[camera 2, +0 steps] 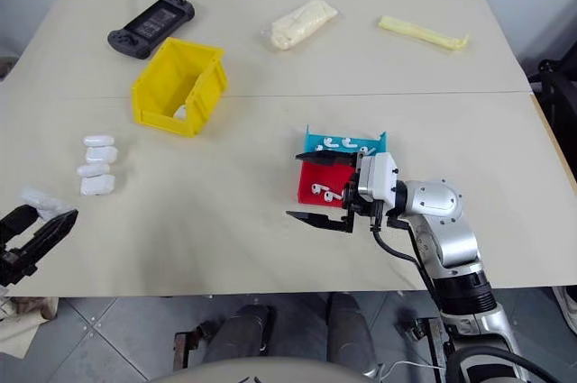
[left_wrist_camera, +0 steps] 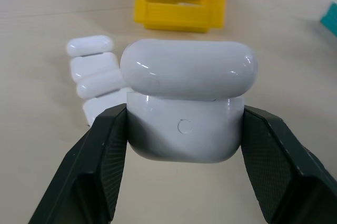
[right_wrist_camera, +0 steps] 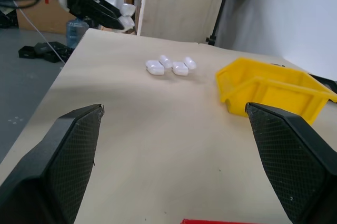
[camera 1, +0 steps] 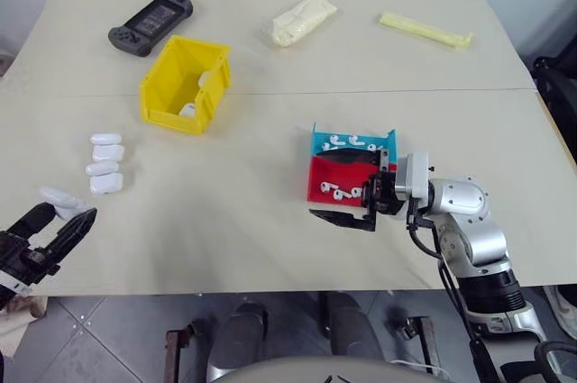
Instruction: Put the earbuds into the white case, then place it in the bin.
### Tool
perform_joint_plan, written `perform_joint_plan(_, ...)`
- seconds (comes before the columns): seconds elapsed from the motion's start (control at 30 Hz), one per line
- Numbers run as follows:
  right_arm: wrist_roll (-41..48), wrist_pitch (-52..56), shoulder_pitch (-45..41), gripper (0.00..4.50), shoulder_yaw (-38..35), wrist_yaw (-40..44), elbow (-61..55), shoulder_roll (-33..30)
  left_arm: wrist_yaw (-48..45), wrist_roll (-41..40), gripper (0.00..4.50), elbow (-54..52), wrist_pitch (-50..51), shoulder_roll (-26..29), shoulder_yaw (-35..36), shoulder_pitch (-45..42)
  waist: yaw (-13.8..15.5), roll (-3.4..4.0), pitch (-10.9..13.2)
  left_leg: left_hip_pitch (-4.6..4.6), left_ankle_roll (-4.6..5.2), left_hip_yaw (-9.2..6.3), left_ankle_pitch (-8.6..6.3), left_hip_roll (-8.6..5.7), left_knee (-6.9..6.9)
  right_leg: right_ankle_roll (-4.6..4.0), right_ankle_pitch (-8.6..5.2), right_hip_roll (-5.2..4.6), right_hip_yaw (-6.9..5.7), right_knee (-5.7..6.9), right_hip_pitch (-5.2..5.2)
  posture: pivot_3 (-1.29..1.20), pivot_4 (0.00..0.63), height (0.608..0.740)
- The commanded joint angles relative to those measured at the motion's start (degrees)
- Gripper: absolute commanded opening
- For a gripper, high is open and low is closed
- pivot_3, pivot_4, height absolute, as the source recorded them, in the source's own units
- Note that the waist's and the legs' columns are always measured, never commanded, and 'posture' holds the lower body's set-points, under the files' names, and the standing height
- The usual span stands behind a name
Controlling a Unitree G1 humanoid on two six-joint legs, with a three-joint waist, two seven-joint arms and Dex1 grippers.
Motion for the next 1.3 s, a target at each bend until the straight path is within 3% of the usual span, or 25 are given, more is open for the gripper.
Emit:
perform_joint_plan(0.03, -0.27, -0.88, 2.52, 4.50, -4.63, -1.98, -1.77, -2.90, -2.34, 0.19, 2.80, -4.12, -7.59, -0.83, -8.70, -5.07, 0.70, -0.05, -0.02, -0.01, 0.04, -0.01, -0.02, -0.02, 0.07, 0.00, 0.00, -0.01, 0.00, 0.00, 0.02, 0.00, 0.150, 0.740)
perform_joint_plan(0.2, -1.44, -1.02, 10.63, 4.50, -13.04, -5.60, -4.17, -8.77, -8.15, 0.55, 2.80, -4.08, -10.70, -1.43, -27.74, -16.22, 1.13, -0.03, -0.02, -0.11, 0.18, 0.03, -0.14, -0.22, 0.33, 0.07, 0.04, -0.11, -0.01, -0.04, 0.06, 0.00, 0.150, 0.740)
perform_joint_plan(0.37, -2.73, 0.45, 18.84, 4.50, -20.98, -5.91, -3.30, -16.19, -12.21, 3.10, 2.80, 2.99, -17.82, -7.52, -41.52, -28.17, 0.18, -0.01, -0.02, 0.03, 0.32, 0.62, -0.23, -0.34, 0.36, 0.19, 0.10, -0.02, 0.16, -0.03, 0.03, 0.00, 0.150, 0.740)
perform_joint_plan(0.6, -3.11, 11.44, 21.29, 4.50, -23.47, -5.35, -4.79, -26.10, -15.84, 4.52, 2.80, 14.67, -25.44, -16.36, -50.81, -35.21, -0.25, 0.10, -0.06, 0.07, 0.38, 0.90, -0.26, -0.28, 0.41, 0.26, 0.14, 0.07, 0.34, -0.01, 0.02, 0.00, 0.150, 0.740)
perform_joint_plan(0.8, 1.11, 30.13, 11.54, 4.50, -16.20, -6.04, -12.40, -31.99, -17.59, 7.91, 2.80, 18.53, -31.93, -18.66, -54.33, -36.00, -0.47, 0.10, -0.05, 0.06, 0.39, 0.93, -0.26, -0.22, 0.44, 0.30, 0.16, 0.09, 0.38, -0.01, -0.02, 0.00, 0.150, 0.740)
perform_joint_plan(1.0, -4.88, 42.39, -4.57, 4.50, 0.62, -3.95, -15.71, -35.64, -16.46, 8.69, 2.80, 19.57, -33.68, -17.37, -53.69, -34.65, 0.40, 0.10, -0.05, 0.00, 0.39, 0.90, -0.27, -0.20, 0.49, 0.31, 0.17, 0.02, 0.37, -0.06, -0.08, 0.00, 0.150, 0.740)
perform_joint_plan(1.13, -7.28, 48.59, -11.23, 4.50, 8.09, -2.84, -15.50, -35.40, -15.84, 8.72, 2.80, 19.29, -34.12, -17.14, -53.87, -34.25, 1.21, 0.09, -0.04, -0.08, 0.40, 0.88, -0.27, -0.19, 0.52, 0.33, 0.18, -0.04, 0.34, -0.12, -0.10, 0.00, 0.150, 0.740)
perform_joint_plan(1.2, -12.90, 48.97, -15.22, 4.50, 15.21, -1.38, -14.75, -35.68, -15.61, 9.04, 2.80, 19.00, -34.37, -16.92, -54.04, -33.99, 1.11, 0.09, -0.05, -0.14, 0.42, 0.87, -0.28, -0.20, 0.56, 0.36, 0.20, -0.09, 0.33, -0.16, -0.12, 0.00, 0.150, 0.740)
perform_joint_plan(1.3, -17.42, 49.07, -19.42, 4.50, 19.80, -1.04, -13.31, -34.52, -15.25, 7.47, 2.80, 17.21, -31.94, -16.15, -53.59, -33.36, 0.96, 0.09, -0.05, -0.14, 0.45, 0.93, -0.29, -0.37, 0.56, 0.43, 0.23, -0.10, 0.33, -0.22, -0.12, 0.00, 0.150, 0.740)
